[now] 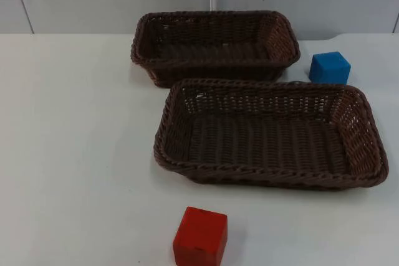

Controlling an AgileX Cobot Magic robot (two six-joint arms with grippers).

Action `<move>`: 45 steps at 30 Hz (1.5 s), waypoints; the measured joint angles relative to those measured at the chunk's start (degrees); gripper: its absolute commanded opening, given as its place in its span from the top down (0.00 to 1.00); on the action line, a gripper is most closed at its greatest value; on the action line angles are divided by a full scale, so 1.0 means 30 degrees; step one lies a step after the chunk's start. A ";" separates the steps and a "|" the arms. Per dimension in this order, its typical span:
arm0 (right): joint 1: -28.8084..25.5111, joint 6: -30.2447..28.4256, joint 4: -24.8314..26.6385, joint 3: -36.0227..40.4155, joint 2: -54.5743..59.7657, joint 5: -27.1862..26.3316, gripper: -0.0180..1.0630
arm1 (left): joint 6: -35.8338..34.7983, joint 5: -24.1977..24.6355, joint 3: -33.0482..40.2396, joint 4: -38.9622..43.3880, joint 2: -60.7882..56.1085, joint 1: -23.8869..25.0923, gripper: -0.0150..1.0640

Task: Pick up one cube with the left hand and place it into the upper basket. Pick up one cube with the right hand and place it into the lower basket.

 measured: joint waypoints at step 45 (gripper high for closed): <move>0.0000 -0.0614 -0.0034 0.0000 0.0000 0.0000 0.01 | 0.0000 0.0000 0.0000 -0.0082 0.0000 -0.0088 0.01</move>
